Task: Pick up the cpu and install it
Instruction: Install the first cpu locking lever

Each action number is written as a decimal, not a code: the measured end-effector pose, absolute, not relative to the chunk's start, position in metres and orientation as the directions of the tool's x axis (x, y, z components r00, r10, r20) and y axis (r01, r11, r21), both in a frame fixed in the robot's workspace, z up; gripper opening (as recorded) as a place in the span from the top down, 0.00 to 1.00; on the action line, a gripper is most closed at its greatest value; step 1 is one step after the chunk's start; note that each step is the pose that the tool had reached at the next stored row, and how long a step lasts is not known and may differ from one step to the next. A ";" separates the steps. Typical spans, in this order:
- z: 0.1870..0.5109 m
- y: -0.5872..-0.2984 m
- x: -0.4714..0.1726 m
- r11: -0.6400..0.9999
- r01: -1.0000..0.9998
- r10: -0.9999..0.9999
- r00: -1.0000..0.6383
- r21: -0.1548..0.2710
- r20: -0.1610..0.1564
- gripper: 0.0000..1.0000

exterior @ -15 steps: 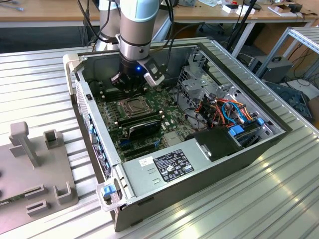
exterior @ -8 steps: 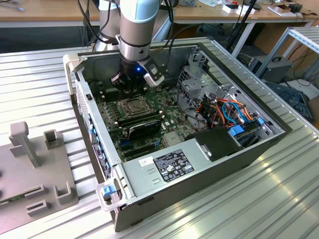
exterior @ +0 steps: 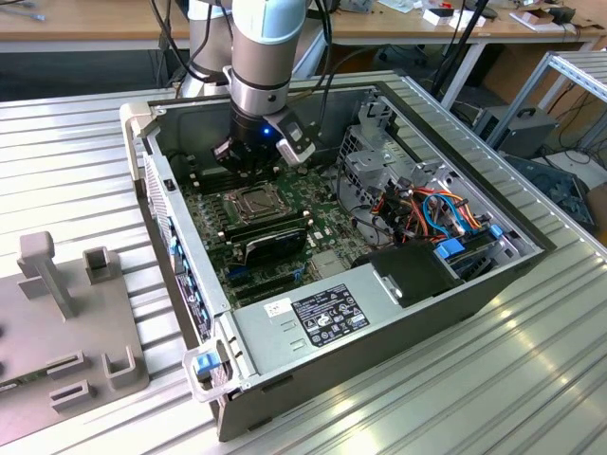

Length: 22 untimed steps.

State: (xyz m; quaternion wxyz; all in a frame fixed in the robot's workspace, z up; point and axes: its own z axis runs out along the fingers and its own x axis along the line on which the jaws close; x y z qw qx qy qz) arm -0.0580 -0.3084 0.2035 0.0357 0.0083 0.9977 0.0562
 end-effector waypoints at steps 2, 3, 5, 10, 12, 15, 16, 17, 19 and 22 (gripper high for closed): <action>0.203 -0.308 -0.057 0.994 0.013 0.021 -0.997 0.113 -0.070 0.89; 0.203 -0.308 -0.057 0.994 0.013 0.021 -0.997 0.113 -0.070 0.89; 0.203 -0.308 -0.056 0.994 0.013 0.021 -0.997 0.113 -0.070 0.89; 0.203 -0.306 -0.055 0.994 0.013 0.021 -0.997 0.113 -0.070 0.89; 0.203 -0.306 -0.054 0.994 0.013 0.021 -0.997 0.113 -0.070 0.89; 0.203 -0.305 -0.053 0.994 0.013 0.021 -0.997 0.113 -0.070 0.89; 0.203 -0.305 -0.052 0.994 0.013 0.021 -0.997 0.113 -0.070 0.89; 0.203 -0.305 -0.052 0.994 0.013 0.021 -0.997 0.113 -0.070 0.89; 0.203 -0.305 -0.051 0.994 0.013 0.021 -0.997 0.113 -0.070 0.89; 0.203 -0.305 -0.050 0.994 0.013 0.021 -0.997 0.112 -0.070 0.89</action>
